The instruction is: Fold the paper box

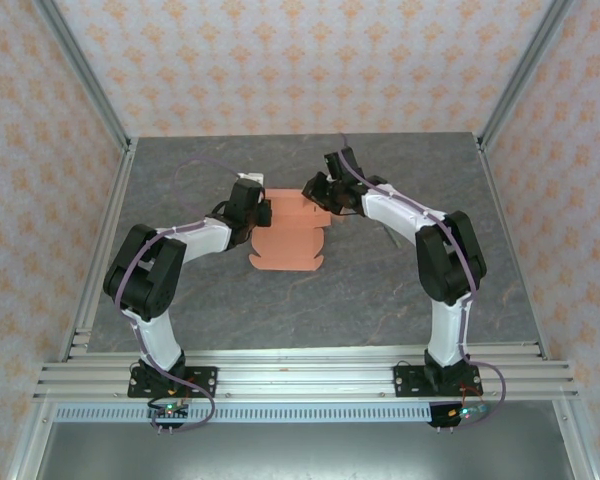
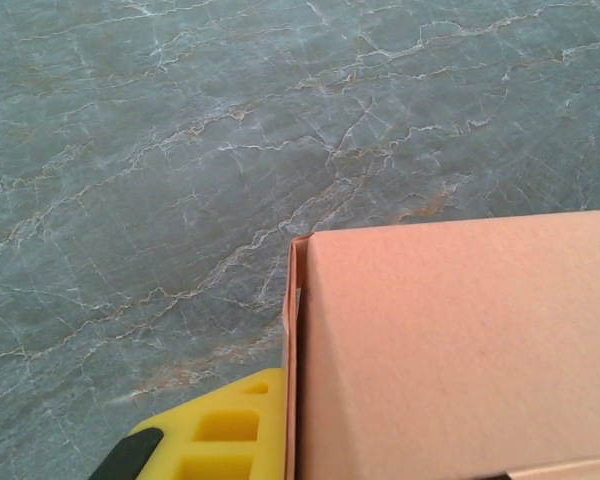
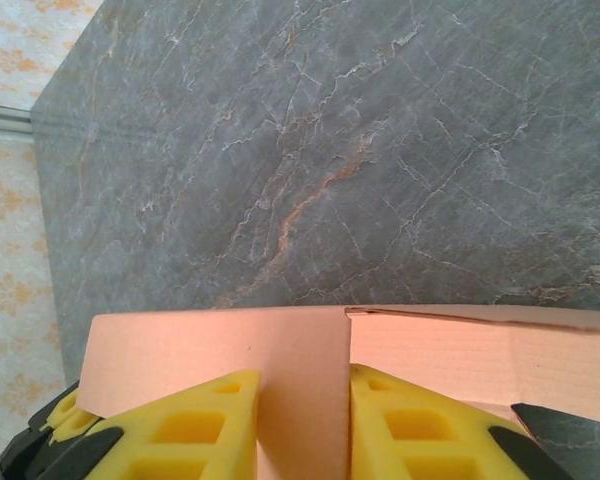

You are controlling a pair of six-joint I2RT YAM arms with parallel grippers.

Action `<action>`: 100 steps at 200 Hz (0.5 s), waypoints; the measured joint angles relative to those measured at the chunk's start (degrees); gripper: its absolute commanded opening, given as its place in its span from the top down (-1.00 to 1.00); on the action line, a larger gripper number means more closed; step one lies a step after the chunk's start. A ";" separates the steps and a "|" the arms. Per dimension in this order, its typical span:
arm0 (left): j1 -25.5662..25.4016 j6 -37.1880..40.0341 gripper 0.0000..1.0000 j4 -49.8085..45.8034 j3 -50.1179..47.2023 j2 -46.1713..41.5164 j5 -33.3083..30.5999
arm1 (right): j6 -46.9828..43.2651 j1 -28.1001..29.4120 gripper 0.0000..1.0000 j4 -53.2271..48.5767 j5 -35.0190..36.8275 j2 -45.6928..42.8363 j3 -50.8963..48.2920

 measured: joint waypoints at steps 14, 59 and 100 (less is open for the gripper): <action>0.00 0.00 0.93 0.00 0.00 0.00 -0.02 | 0.20 0.02 0.27 0.57 0.20 -0.07 -0.11; -0.39 -0.07 0.93 0.07 0.00 0.00 0.00 | -4.76 0.00 -0.16 -2.05 4.96 -5.07 -4.02; -0.66 -0.61 0.93 0.04 0.00 0.00 0.02 | -11.30 0.79 -0.28 -2.27 9.35 -16.65 -15.65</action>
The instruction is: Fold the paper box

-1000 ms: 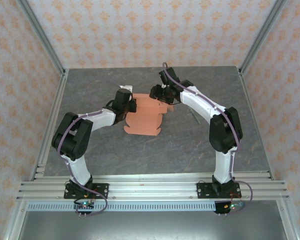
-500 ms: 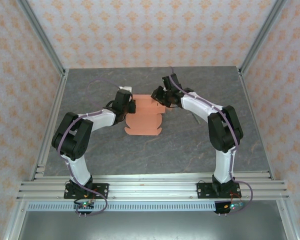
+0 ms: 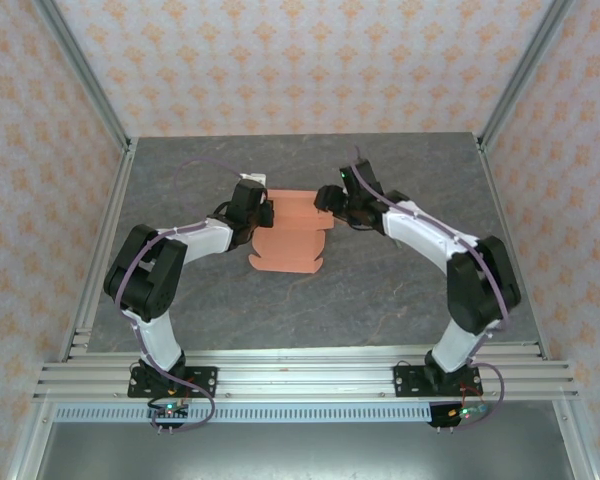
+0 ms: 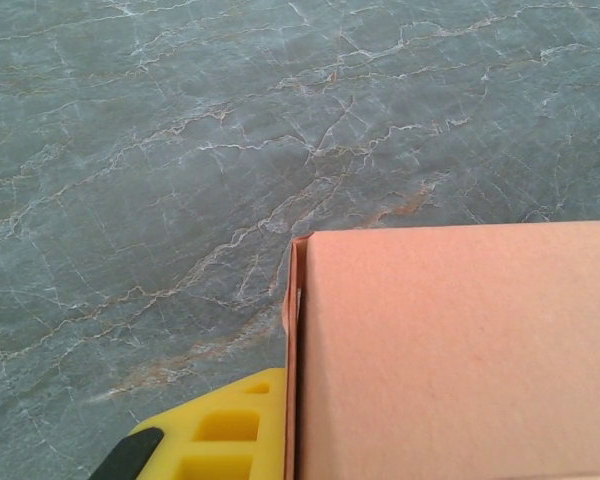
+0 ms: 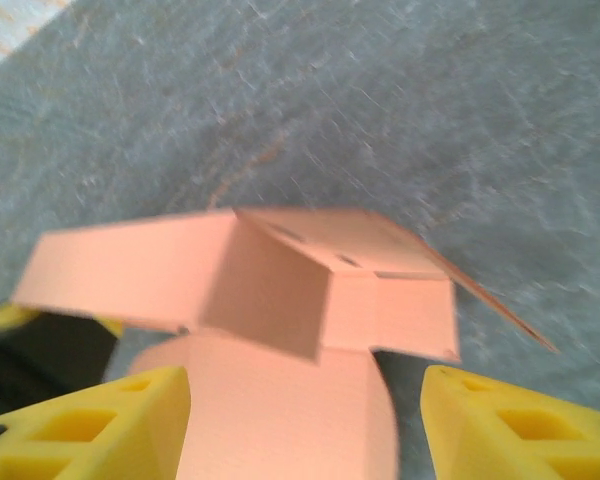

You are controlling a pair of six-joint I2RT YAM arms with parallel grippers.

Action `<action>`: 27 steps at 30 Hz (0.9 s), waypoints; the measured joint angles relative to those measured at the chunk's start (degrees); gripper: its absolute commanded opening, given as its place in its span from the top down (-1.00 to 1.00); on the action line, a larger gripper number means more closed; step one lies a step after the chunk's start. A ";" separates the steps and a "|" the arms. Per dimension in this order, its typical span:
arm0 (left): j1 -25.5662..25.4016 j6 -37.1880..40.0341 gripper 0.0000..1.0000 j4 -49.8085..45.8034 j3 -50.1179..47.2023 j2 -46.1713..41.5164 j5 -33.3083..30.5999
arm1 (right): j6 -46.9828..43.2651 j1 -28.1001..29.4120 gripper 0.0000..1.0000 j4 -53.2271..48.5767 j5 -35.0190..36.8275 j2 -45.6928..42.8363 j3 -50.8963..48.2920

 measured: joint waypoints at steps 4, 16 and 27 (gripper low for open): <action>0.00 -0.02 0.93 0.00 0.00 0.00 0.00 | -2.84 2.82 -0.29 2.45 2.67 -2.67 -7.04; 0.00 0.00 0.93 0.00 0.13 0.00 0.24 | -3.89 5.64 -0.36 12.24 8.85 5.88 -9.49; 0.00 0.00 0.93 0.02 0.13 0.00 0.66 | -3.87 5.62 -0.35 18.53 12.17 9.49 -9.29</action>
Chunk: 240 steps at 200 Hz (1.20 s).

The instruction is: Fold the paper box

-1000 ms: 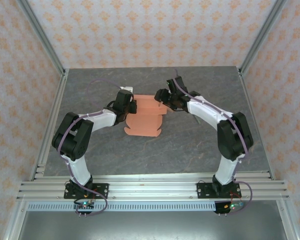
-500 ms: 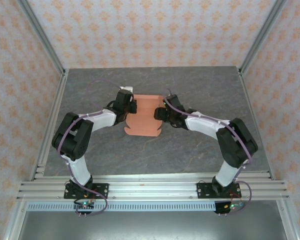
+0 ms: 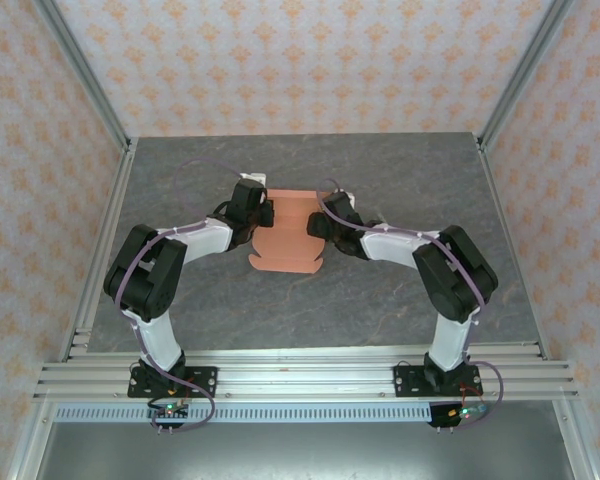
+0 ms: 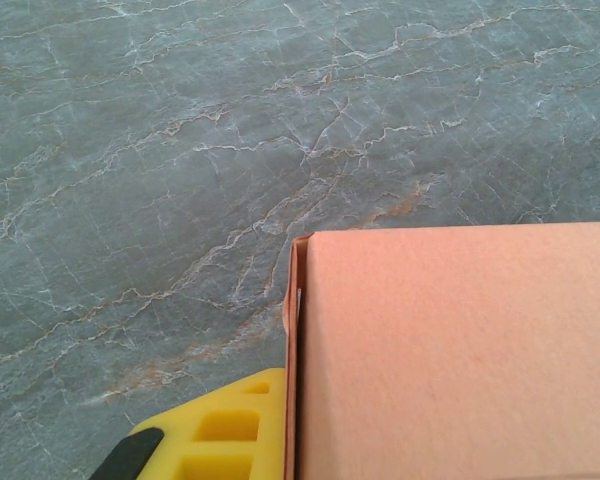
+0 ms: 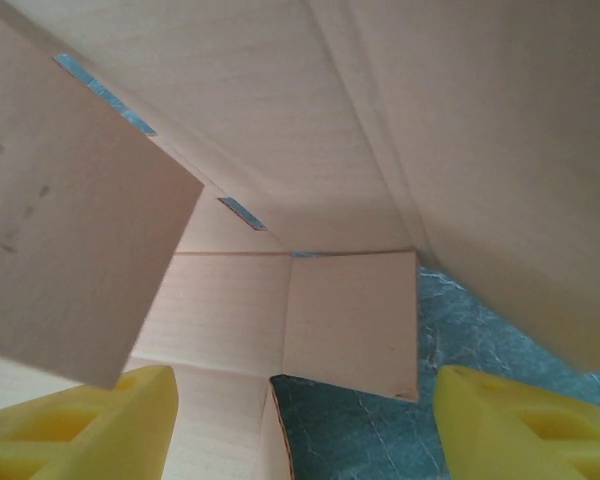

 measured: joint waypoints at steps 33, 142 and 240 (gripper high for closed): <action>0.00 -0.02 0.93 0.00 0.00 0.00 0.11 | -0.26 -0.26 -0.26 2.82 -0.02 0.52 0.00; 0.00 -0.02 0.93 0.02 0.00 0.00 0.85 | -1.49 -0.35 0.14 12.85 -6.99 1.68 0.00; 0.00 0.00 0.93 -0.44 -0.02 0.00 0.74 | -1.46 0.33 0.23 16.50 -8.33 5.55 0.00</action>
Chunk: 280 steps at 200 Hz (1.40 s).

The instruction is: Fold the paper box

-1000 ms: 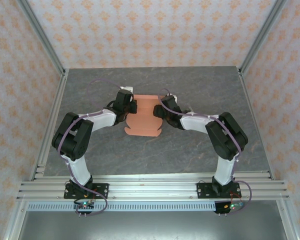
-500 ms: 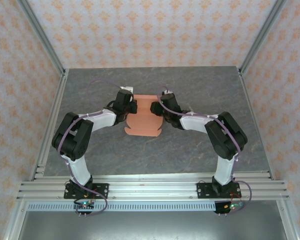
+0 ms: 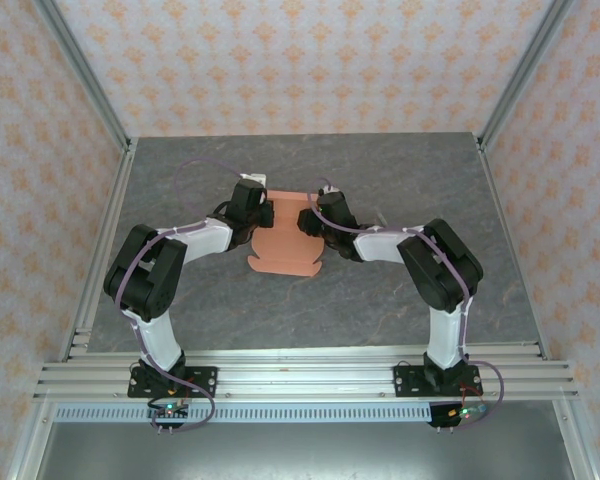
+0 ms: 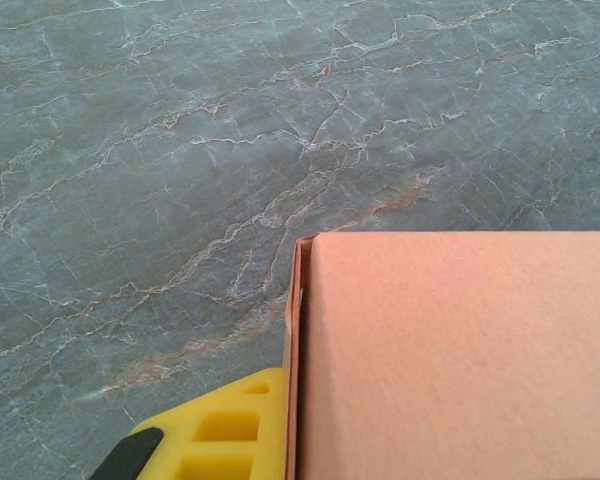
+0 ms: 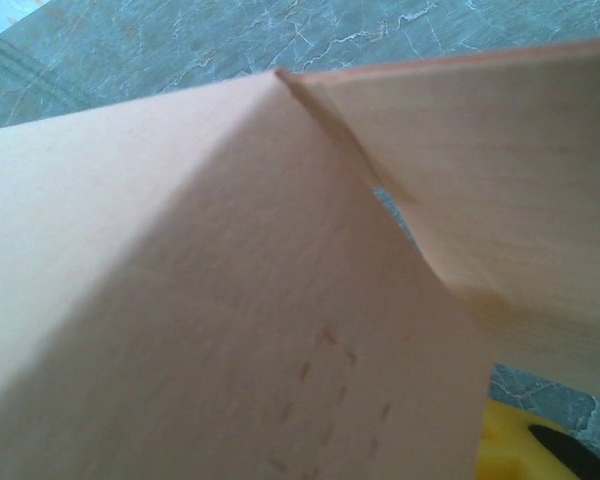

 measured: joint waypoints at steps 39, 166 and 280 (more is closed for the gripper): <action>0.00 0.00 0.95 -0.02 0.00 -0.11 -0.13 | -3.98 0.04 -0.15 -3.72 1.27 -4.87 -2.43; 0.00 1.29 0.98 -0.04 0.00 -1.40 0.09 | -16.28 -23.87 -0.20 -22.73 -4.74 -27.45 -5.44; 0.00 1.27 0.98 -0.07 0.00 -2.36 0.79 | -24.41 -22.93 -0.04 -28.24 -25.77 -5.46 7.30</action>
